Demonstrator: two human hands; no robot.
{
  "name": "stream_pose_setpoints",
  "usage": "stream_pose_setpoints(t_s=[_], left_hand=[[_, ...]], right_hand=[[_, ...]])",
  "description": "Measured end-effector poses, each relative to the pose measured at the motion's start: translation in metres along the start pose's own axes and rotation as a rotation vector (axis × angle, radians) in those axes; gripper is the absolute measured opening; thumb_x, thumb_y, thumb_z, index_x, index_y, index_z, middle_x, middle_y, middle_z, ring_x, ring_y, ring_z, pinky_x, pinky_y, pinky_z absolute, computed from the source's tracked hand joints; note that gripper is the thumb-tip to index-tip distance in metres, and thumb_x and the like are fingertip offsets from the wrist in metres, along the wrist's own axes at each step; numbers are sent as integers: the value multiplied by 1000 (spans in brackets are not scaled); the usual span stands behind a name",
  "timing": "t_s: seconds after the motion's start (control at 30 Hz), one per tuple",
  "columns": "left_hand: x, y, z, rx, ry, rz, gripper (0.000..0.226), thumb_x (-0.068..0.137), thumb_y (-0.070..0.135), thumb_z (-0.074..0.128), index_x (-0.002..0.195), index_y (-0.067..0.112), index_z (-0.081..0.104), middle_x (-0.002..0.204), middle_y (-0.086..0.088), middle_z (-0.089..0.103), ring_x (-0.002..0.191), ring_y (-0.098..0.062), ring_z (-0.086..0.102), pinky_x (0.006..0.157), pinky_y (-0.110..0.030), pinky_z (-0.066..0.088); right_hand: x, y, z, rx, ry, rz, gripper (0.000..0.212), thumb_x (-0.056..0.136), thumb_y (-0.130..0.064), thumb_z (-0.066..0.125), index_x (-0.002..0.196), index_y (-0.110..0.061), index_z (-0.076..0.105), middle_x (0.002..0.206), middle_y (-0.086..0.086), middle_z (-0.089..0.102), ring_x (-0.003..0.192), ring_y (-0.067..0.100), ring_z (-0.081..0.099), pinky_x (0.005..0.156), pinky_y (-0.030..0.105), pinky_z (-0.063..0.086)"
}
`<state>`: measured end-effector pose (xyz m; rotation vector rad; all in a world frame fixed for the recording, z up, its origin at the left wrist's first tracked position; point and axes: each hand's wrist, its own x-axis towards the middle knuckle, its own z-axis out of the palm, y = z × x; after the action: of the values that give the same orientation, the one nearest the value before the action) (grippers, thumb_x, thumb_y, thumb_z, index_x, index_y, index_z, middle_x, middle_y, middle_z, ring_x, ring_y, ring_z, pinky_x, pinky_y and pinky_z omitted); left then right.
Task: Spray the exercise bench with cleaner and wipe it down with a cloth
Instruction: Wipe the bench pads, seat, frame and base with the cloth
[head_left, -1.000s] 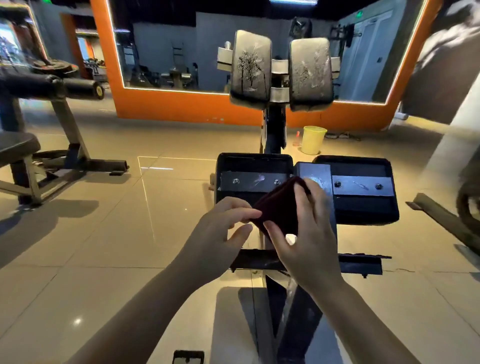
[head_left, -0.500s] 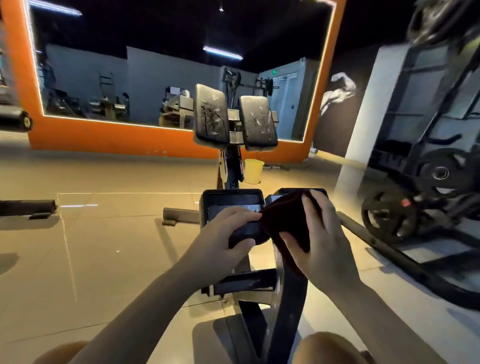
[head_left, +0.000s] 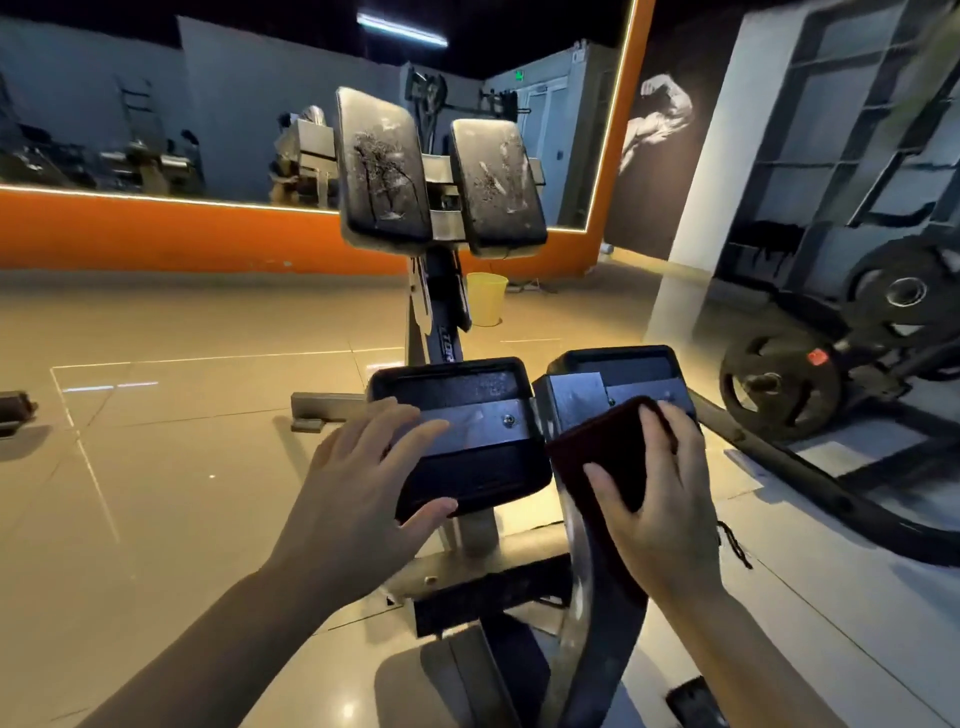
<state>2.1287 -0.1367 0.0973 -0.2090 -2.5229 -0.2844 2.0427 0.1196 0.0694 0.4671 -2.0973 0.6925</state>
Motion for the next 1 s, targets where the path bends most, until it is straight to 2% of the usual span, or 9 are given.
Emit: stream_pose_setpoints(t_s=[0.13, 0.23, 0.3, 0.43, 0.53, 0.63, 0.8, 0.9, 1.0], left_hand=[[15, -44, 40, 131, -43, 128, 71, 84, 67, 35, 141, 25, 40, 148, -12, 37, 142, -32, 23, 111, -56, 25], [32, -63, 47, 104, 16, 163, 73, 85, 70, 33, 144, 27, 34, 152, -12, 31, 146, -32, 17, 113, -59, 18], [42, -65, 52, 79, 47, 185, 75, 85, 73, 33, 145, 27, 32, 153, -12, 30, 147, -32, 15, 113, -62, 16], [52, -73, 68, 92, 14, 286, 81, 84, 78, 33, 147, 27, 30, 152, -14, 32, 147, -34, 15, 111, -67, 18], [53, -83, 72, 77, -4, 328, 86, 81, 82, 34, 146, 25, 32, 152, -16, 31, 147, -36, 14, 110, -67, 19], [51, -96, 70, 49, -13, 338, 94, 76, 87, 36, 148, 26, 29, 155, -15, 26, 148, -37, 8, 110, -67, 17], [58, -115, 73, 9, -60, 324, 103, 71, 90, 36, 153, 32, 16, 159, -14, 15, 147, -41, 2, 108, -70, 19], [62, -118, 75, -49, -81, 312, 108, 67, 94, 36, 154, 35, 9, 161, -9, 7, 148, -38, 0, 106, -65, 20], [63, -120, 76, -92, -97, 311, 112, 64, 96, 37, 154, 36, 6, 162, -8, 3, 149, -33, 0, 106, -65, 22]], right_hand=[[8, 16, 71, -112, -85, 158, 68, 97, -55, 42, 143, -5, 43, 146, 10, 35, 132, 28, 40, 103, 53, 43], [2, 25, 92, -116, -21, 176, 66, 97, -51, 37, 146, -7, 40, 155, 12, 25, 138, 32, 35, 107, 48, 34], [-2, 25, 94, -81, -6, 180, 64, 97, -49, 38, 148, -10, 36, 157, 10, 18, 141, 33, 32, 106, 48, 38], [-28, 21, 94, -204, -61, 116, 60, 102, -49, 30, 147, -11, 33, 153, 13, 33, 143, 32, 28, 111, 55, 35], [-47, 23, 92, -231, -111, 188, 64, 101, -54, 25, 153, -18, 18, 159, 7, 24, 148, 24, 15, 114, 56, 26], [-44, 20, 92, -240, -123, 243, 67, 100, -58, 21, 155, -20, 11, 160, 4, 18, 148, 20, 11, 115, 54, 23], [4, 4, 101, -261, -187, 308, 73, 96, -62, 14, 155, -19, 7, 162, 2, 10, 149, 20, 5, 121, 45, 9], [44, -3, 108, -272, -238, 297, 72, 97, -57, 18, 156, -18, 5, 164, 3, 6, 151, 20, 1, 120, 35, -3], [56, -4, 111, -289, -245, 260, 69, 99, -53, 20, 156, -17, 5, 164, 3, 5, 151, 20, 0, 118, 32, -6]])
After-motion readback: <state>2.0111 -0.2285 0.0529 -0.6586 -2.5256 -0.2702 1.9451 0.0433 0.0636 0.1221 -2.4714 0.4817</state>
